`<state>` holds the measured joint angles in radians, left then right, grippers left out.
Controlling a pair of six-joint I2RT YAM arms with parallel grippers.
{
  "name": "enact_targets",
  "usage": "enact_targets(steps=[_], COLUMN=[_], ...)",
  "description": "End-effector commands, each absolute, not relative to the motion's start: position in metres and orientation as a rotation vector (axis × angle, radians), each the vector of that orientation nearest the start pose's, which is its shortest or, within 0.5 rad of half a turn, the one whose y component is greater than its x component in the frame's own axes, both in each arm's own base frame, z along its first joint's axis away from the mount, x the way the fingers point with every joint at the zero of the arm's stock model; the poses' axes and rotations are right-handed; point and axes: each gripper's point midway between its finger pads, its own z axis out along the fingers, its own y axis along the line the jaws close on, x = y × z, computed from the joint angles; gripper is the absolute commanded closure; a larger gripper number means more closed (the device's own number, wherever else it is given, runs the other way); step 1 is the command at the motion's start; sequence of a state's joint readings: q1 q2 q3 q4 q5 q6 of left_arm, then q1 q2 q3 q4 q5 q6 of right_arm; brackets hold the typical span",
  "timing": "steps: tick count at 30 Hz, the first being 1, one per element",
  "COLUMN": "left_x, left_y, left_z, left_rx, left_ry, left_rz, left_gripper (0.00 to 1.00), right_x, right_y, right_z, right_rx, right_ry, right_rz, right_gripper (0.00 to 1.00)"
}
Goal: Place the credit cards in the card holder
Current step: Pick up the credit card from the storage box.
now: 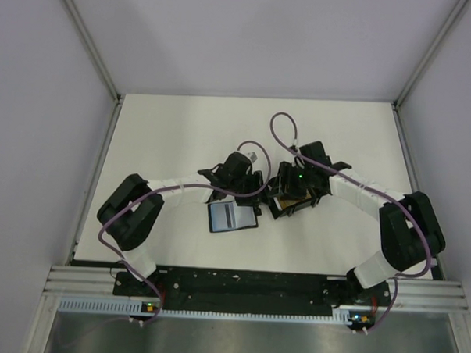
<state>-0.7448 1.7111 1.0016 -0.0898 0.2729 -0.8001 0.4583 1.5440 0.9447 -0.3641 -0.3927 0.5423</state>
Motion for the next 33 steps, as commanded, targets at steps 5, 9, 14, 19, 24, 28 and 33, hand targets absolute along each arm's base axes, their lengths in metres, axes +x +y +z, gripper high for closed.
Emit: enact_targets(steps=[5,9,14,19,24,28,33], left_x=[0.271,0.271,0.271,0.274,0.273,0.279,0.283], left_y=[-0.358,-0.358,-0.359,-0.359,-0.36,-0.364,-0.368], left_z=[0.074,0.07,0.068,0.069,0.068,0.073,0.074], left_rx=[0.042,0.035,0.029,0.027,0.025,0.027,0.021], left_ry=[2.552,2.556,2.561,2.554,2.556,2.52,2.509], left_rz=[-1.023,-1.017,-1.011,-1.008,-1.006,-1.03,-1.04], left_gripper=[0.48,0.49,0.49,0.5,0.5,0.5,0.5], right_x=[0.279,0.278,0.277,0.276,0.284,0.291,0.286], right_y=[0.251,0.255,0.256,0.256,0.246,0.242,0.252], right_z=[0.089,0.095,0.1,0.1,0.094,0.085,0.078], right_rx=[-0.077,-0.067,-0.068,-0.068,-0.037,-0.037,-0.055], right_ry=[2.626,2.608,2.598,2.598,2.593,2.602,2.633], right_rz=[1.033,1.08,1.103,1.114,1.02,0.974,1.056], right_gripper=[0.49,0.51,0.54,0.57,0.48,0.44,0.45])
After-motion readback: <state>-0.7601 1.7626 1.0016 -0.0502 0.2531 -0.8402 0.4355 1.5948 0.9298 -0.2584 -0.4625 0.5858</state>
